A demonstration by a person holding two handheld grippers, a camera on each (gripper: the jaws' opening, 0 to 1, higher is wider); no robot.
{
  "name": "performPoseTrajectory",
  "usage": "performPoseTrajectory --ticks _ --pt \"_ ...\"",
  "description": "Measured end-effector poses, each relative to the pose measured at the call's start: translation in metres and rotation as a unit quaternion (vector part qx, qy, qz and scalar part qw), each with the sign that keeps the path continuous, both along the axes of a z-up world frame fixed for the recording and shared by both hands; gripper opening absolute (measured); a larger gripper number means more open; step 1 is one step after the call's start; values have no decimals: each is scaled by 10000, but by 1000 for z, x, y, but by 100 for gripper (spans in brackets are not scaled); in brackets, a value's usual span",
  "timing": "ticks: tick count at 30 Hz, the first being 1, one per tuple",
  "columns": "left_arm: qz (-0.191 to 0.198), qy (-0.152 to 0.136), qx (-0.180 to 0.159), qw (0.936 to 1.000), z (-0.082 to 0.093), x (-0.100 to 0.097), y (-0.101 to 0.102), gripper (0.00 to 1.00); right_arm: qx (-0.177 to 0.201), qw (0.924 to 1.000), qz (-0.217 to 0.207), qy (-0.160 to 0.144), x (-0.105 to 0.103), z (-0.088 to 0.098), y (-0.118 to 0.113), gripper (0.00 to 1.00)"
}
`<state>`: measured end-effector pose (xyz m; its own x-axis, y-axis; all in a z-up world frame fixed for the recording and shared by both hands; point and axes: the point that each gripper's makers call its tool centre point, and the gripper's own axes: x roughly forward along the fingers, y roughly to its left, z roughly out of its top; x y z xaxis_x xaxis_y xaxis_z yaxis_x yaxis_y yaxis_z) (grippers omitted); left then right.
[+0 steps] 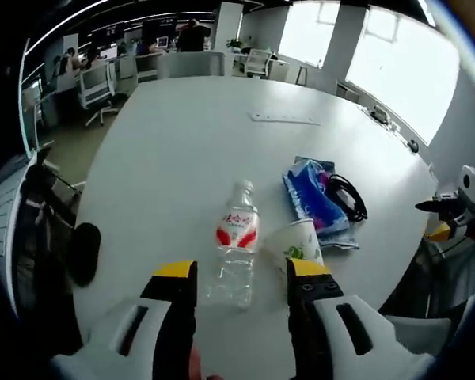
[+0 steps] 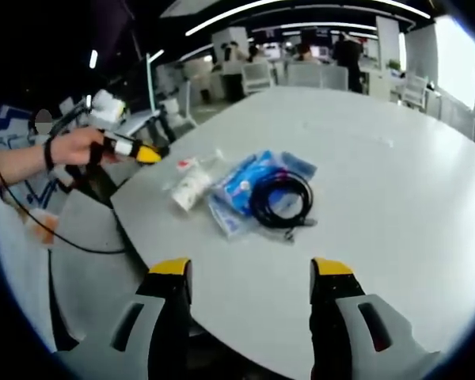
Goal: Arrange the tabletop items into an orderly group along one side of the table until the central work area is clear of visible clutter.
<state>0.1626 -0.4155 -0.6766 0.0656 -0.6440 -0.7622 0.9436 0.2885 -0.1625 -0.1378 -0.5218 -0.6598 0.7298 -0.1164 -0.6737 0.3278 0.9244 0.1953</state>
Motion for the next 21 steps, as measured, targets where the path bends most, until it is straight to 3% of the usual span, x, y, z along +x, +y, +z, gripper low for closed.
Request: performPoseTrajectory --ticks 9,17,21 --pt "-141 58 425 9990 -26 -2 -15 44 38 9999 -100 14 -6 -1 -3 58" --pt "-229 8 785 9966 -46 -1 -13 43 37 9999 -122 36 -10 -3 -4 59" --pt "-177 28 803 9966 -50 0 -11 38 32 9999 -115 24 -9 -2 -5 59"
